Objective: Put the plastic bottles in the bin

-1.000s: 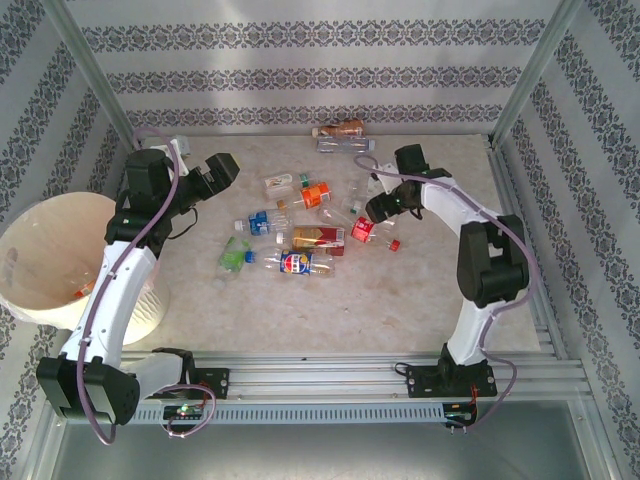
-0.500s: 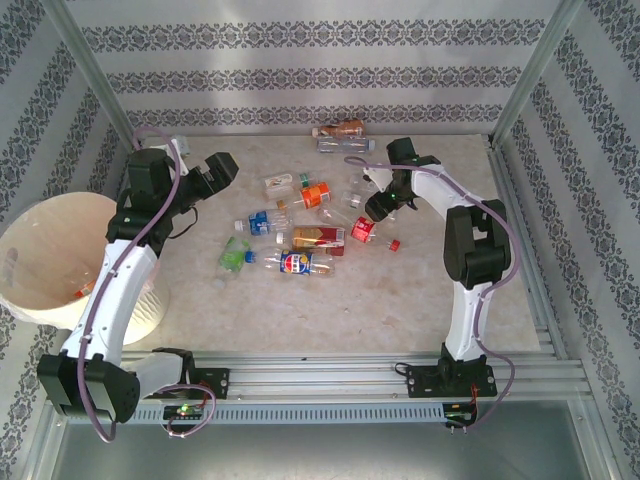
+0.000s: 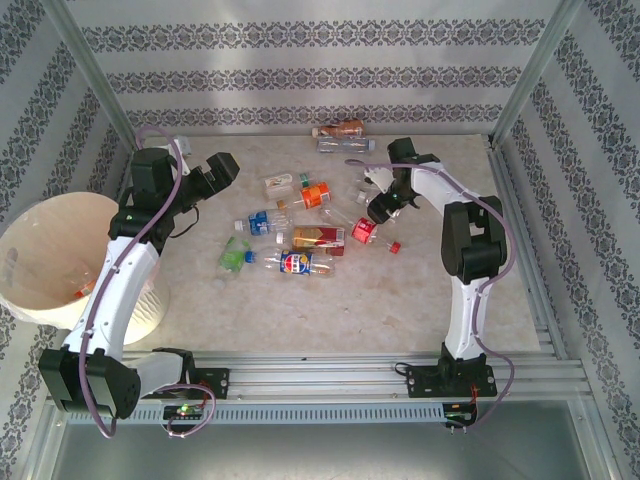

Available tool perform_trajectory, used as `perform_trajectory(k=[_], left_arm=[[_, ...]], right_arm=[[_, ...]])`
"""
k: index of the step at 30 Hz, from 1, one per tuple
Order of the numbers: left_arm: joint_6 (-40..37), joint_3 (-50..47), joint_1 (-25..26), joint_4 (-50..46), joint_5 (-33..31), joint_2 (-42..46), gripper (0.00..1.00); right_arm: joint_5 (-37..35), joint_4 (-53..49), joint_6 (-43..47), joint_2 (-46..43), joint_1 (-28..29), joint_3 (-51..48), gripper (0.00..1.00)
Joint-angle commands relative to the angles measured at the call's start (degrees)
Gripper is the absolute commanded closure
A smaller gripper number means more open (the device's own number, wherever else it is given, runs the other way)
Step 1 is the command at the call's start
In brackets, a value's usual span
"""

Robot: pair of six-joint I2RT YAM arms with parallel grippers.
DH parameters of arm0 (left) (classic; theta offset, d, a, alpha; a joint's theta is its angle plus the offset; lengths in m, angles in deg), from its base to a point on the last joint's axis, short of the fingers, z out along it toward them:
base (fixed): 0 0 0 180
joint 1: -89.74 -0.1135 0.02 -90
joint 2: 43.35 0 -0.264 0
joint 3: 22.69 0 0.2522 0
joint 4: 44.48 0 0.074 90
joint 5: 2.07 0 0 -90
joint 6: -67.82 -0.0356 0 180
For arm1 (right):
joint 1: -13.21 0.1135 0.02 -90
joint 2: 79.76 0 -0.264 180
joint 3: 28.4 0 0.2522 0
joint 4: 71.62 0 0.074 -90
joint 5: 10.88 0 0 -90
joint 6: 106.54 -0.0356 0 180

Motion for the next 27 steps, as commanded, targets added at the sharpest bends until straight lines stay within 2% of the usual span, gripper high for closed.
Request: perform_trajectory(k=[1, 7, 10, 14, 20, 27], left_arm=[[0.74, 0.23, 0.40, 1.85, -0.39, -0.36, 0.00], [1.03, -0.29, 0.40, 2.32, -0.26, -0.38, 0.00], [0.91, -0.28, 0.40, 2.26, -0.49, -0.46, 0.00], [1.18, -0.55, 0.40, 2.65, 0.22, -0.86, 0.00], [1.62, -0.55, 0.43, 4.34, 1.93, -2.08, 0.00], [2.47, -1.38, 2.16, 9.68, 4.89, -3.88, 0.00]], right_arm=[[-1.96, -0.87, -0.20, 0.86, -0.42, -0.93, 0.12], [-1.77, -0.21, -0.66, 1.47, -0.23, -1.28, 0.14], [-1.99, 0.54, -0.77, 1.26, -0.41, -1.50, 0.25], [-2.62, 0.20, 0.24, 0.65, -0.52, -1.94, 0.29], [0.82, 0.28, -0.69, -5.31, -0.65, -4.67, 0.42], [5.44, 3.48, -4.39, -16.30, 0.17, -10.19, 0.47]])
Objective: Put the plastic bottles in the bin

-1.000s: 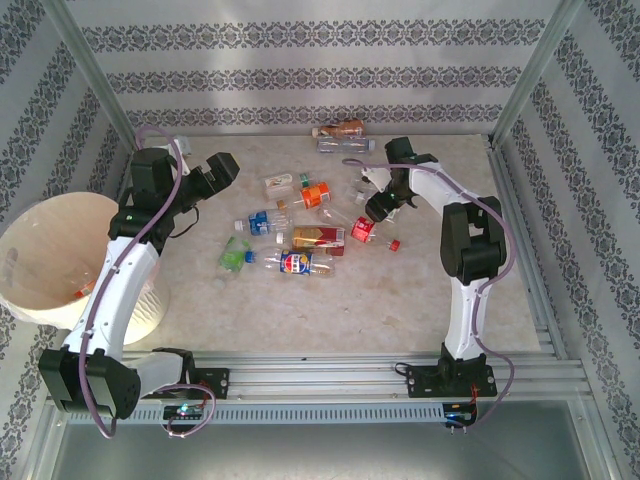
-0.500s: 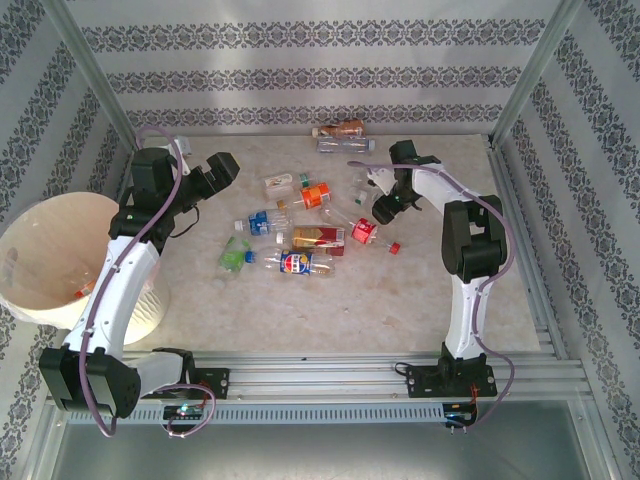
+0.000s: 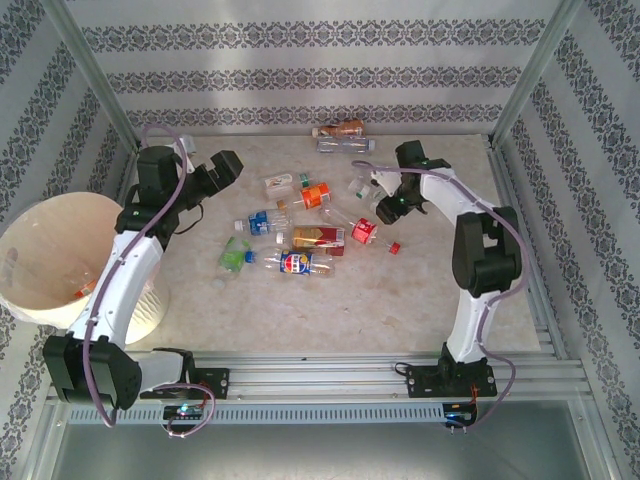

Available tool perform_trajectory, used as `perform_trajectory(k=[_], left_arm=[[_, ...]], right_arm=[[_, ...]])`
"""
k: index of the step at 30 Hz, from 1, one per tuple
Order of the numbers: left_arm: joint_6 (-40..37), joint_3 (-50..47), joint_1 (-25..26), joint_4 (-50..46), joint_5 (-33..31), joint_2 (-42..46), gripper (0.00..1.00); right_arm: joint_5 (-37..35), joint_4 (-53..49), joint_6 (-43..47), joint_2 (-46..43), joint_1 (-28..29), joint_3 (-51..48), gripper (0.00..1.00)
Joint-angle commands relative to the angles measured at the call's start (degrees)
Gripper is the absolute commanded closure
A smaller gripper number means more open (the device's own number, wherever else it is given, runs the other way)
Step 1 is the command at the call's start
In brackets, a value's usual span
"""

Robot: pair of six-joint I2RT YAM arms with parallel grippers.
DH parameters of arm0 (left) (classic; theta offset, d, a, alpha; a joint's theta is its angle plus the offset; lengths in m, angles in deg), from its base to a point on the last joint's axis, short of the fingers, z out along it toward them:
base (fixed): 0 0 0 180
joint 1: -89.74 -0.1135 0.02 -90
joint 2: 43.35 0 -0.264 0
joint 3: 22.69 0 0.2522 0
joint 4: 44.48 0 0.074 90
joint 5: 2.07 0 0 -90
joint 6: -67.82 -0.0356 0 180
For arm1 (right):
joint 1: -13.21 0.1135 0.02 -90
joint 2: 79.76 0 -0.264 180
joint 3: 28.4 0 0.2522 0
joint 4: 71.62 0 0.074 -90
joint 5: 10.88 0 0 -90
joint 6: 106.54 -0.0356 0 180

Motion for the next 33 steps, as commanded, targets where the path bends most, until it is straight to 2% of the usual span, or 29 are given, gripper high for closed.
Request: perform_trajectory(k=[1, 5, 10, 16, 18, 26, 29, 33], left_arm=[[0.53, -0.26, 2.05, 5.58, 3.74, -1.58, 0.00], [-1.03, 1.32, 4.90, 6.44, 5.82, -4.64, 0.00], [-2.45, 5.03, 9.13, 8.50, 9.62, -9.72, 0.00], [-3.10, 9.19, 14.65, 12.15, 13.54, -15.29, 0.00], [-2.20, 10.16, 15.81, 12.89, 13.65, -16.98, 0.00], [0.88, 11.93, 17.74, 17.81, 18.22, -22.24, 0.00], [-0.04, 12.77, 17.95, 13.98, 12.99, -22.43, 0.00], [-1.08, 14.65, 17.98, 10.35, 9.96, -23.00, 0.00]], right_arm=[[4.01, 3.20, -3.68, -7.57, 0.61, -2.85, 0.47], [8.40, 9.28, -9.31, -14.98, 0.74, -7.77, 0.48], [16.35, 20.36, -21.22, -23.78, 0.88, -15.74, 0.50], [23.67, 44.43, -43.50, -29.97, 3.61, -28.61, 0.52], [24.04, 48.33, -48.39, -30.27, 5.68, -30.58, 0.52], [27.24, 49.63, -52.29, -26.31, 14.64, -27.94, 0.50], [28.02, 49.98, -52.29, -24.39, 16.43, -25.77, 0.50], [29.15, 47.10, -50.30, -22.57, 17.82, -22.58, 0.49]])
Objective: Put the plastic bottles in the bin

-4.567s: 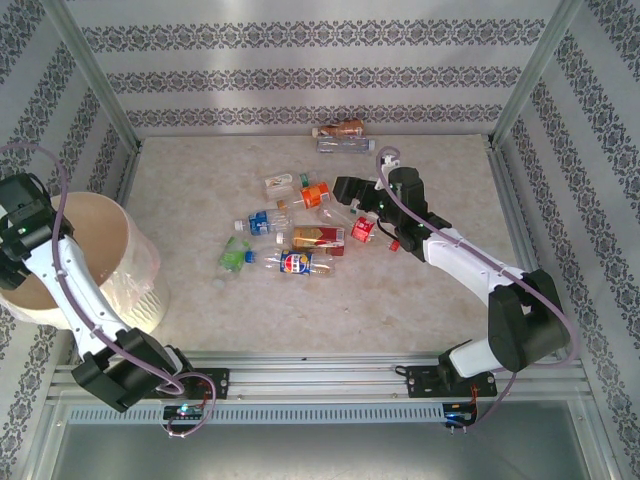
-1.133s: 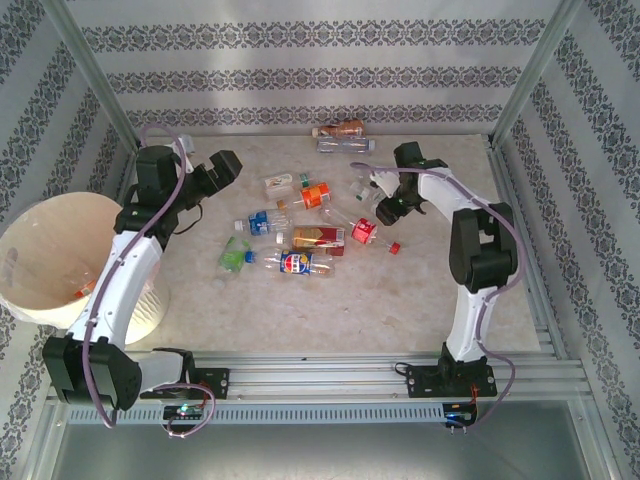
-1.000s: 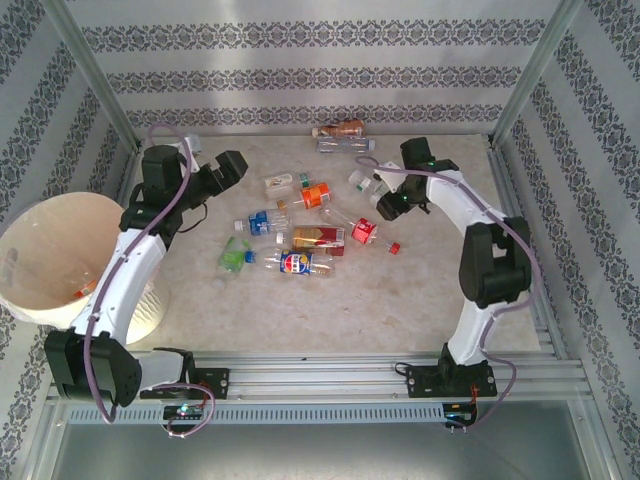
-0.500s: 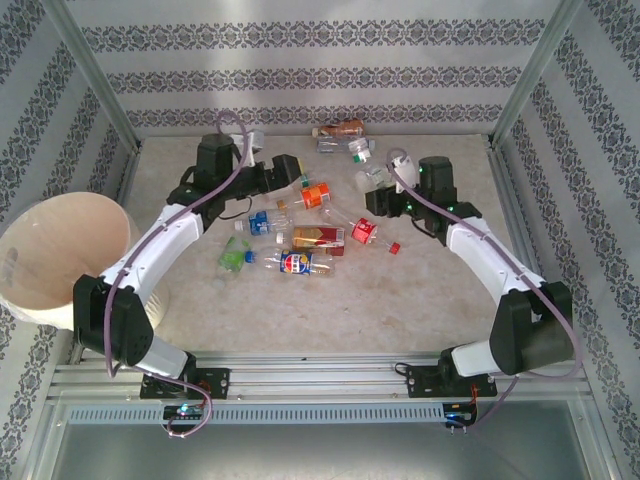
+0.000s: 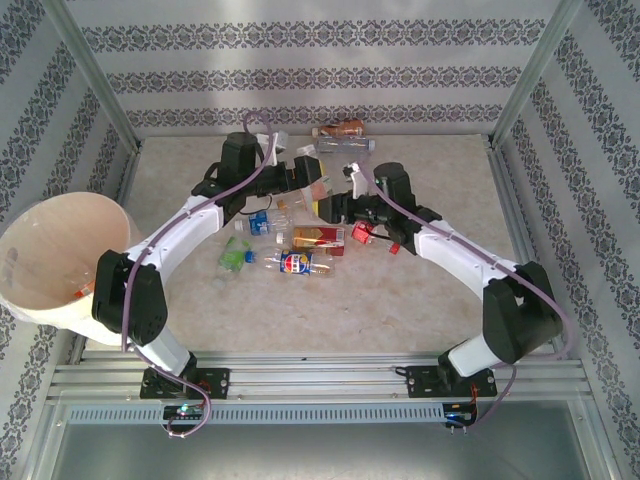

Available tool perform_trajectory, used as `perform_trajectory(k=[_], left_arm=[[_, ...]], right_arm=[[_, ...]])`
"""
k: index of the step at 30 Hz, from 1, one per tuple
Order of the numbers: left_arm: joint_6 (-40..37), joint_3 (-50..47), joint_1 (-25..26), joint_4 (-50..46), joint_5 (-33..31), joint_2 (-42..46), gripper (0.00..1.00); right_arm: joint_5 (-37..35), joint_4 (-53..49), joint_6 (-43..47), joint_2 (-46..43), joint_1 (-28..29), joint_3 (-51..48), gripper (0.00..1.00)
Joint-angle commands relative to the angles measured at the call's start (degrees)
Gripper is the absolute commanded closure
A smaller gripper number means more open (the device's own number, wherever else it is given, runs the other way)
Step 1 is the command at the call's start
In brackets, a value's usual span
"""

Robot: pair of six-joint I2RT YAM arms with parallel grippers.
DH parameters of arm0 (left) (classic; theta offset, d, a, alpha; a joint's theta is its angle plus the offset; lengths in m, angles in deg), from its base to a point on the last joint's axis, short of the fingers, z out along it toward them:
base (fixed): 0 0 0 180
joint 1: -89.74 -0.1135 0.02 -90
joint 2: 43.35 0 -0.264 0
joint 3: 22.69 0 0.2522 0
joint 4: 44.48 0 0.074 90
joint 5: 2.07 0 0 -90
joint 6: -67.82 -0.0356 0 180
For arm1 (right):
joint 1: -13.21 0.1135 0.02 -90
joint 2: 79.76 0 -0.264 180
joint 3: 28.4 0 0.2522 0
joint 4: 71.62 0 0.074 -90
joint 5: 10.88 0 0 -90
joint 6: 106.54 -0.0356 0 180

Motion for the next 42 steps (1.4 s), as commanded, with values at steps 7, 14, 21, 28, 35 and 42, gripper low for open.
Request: perform_trajectory(k=[7, 14, 21, 28, 35, 42], left_arm=[[-5.84, 8.61, 0.68, -13.67, -12.51, -1.20, 0.17], [-5.90, 9.53, 1.04, -13.33, -13.54, -1.88, 0.43], [-6.62, 9.75, 1.11, -13.58, -12.47, -1.72, 0.63], [-7.46, 9.69, 1.14, -13.90, -13.24, -0.78, 0.68], [-14.45, 12.61, 0.93, -24.65, -27.61, 3.91, 0.69], [-19.25, 14.65, 0.44, -37.78, -48.23, 13.20, 0.67]], right_arm=[[2.02, -6.25, 4.64, 2.26, 2.06, 6.96, 0.49], [4.27, -11.86, 8.59, 4.09, 3.38, 10.53, 0.48], [4.59, -13.05, 9.17, 4.62, 3.56, 11.40, 0.47], [4.85, -12.89, 10.00, 3.74, 3.27, 11.78, 0.26], [-0.58, -10.75, 7.44, -1.57, -0.99, 9.00, 0.02], [-7.67, -3.07, -13.26, -1.17, -14.35, 0.97, 0.02]])
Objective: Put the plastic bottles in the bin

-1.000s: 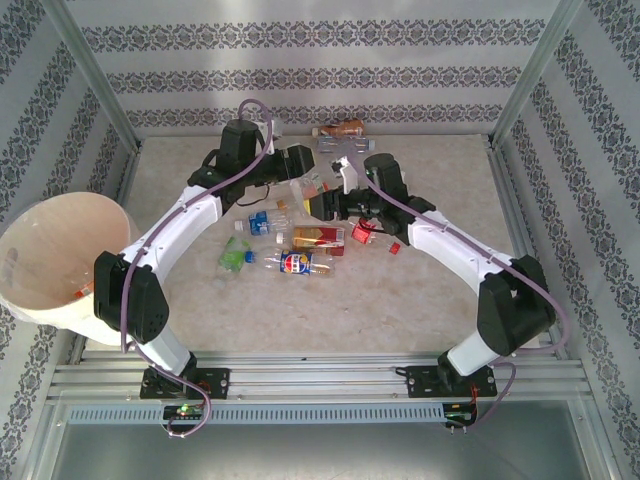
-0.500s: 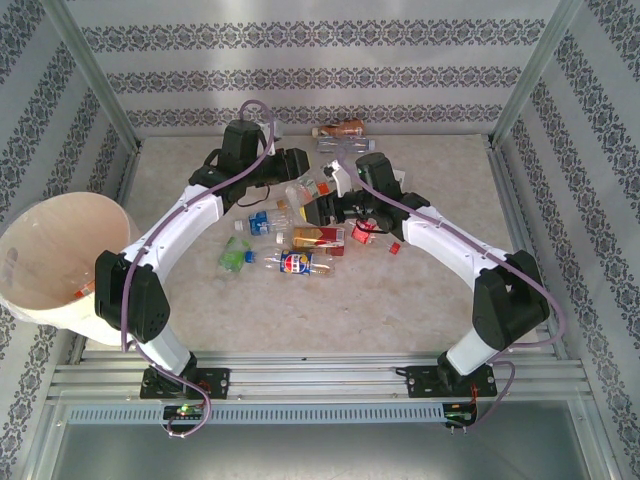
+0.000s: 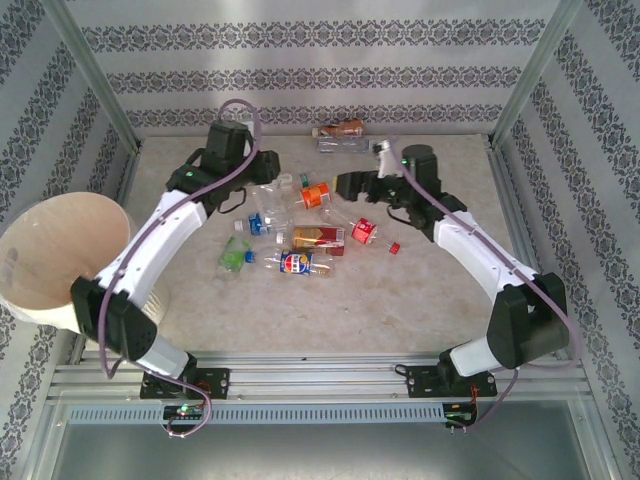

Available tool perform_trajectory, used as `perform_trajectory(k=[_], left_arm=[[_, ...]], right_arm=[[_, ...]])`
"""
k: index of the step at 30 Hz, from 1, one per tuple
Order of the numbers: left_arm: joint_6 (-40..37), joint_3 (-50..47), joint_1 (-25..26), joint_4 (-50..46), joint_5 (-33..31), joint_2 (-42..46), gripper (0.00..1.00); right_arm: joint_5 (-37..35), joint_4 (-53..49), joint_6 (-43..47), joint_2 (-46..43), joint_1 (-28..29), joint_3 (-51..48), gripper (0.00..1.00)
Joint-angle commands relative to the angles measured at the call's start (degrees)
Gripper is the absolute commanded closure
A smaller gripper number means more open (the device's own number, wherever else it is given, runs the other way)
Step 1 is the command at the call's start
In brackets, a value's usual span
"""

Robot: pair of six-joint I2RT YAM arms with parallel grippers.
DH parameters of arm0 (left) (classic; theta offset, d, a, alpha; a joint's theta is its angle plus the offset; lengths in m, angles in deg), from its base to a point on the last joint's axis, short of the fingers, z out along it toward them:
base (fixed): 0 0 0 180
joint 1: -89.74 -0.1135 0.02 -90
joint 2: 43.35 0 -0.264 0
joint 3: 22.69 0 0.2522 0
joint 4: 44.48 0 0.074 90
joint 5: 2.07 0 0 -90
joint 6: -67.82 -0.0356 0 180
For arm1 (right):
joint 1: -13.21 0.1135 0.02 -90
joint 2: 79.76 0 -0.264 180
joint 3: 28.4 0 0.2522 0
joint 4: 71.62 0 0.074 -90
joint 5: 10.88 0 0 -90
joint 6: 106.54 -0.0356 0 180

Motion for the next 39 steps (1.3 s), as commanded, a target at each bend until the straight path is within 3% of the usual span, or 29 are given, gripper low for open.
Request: perform_trajectory(k=[1, 5, 10, 13, 15, 20, 25, 29, 35, 39], left_arm=[[-5.32, 3.46, -0.25, -8.81, -14.95, 6.91, 0.67], [-8.67, 5.49, -0.43, -12.64, -25.80, 11.97, 0.66], [-12.20, 9.92, -1.12, -16.88, -43.91, 15.17, 0.65], [-14.69, 11.66, -3.40, -16.75, -50.85, 16.16, 0.64], [-15.46, 12.53, -7.11, -16.34, -52.14, 16.87, 0.64], [-11.51, 10.75, -24.66, -16.98, -40.94, 19.30, 0.64], [-8.46, 7.46, -37.57, -18.77, -32.57, 20.99, 0.64], [-4.83, 4.11, -48.49, -19.73, -19.72, 21.62, 0.64], [0.76, -4.35, -58.37, -15.94, -4.58, 23.73, 0.64], [3.02, -9.14, -61.17, -13.89, -0.64, 24.05, 0.63]], right_arm=[[-2.95, 2.31, -12.96, 2.64, -5.50, -2.87, 0.02], [0.01, 3.25, -19.35, 5.55, -9.52, -3.33, 0.02], [0.48, 4.03, -20.62, 6.17, -9.84, -2.17, 0.02], [0.31, 4.06, -20.55, 5.74, -9.75, -1.49, 0.02], [0.58, 4.35, -20.35, 5.30, -9.75, -1.14, 0.02], [1.47, 5.73, -18.68, 3.64, -9.40, -0.52, 0.02], [1.09, 5.07, -16.60, 1.89, -8.97, -0.15, 0.02], [0.07, 5.03, -13.53, 0.84, -8.61, -0.33, 0.02], [0.13, 3.38, -10.60, -0.56, -8.11, 0.46, 0.02], [-0.40, 3.13, -8.83, -1.44, -7.21, 0.72, 0.02]])
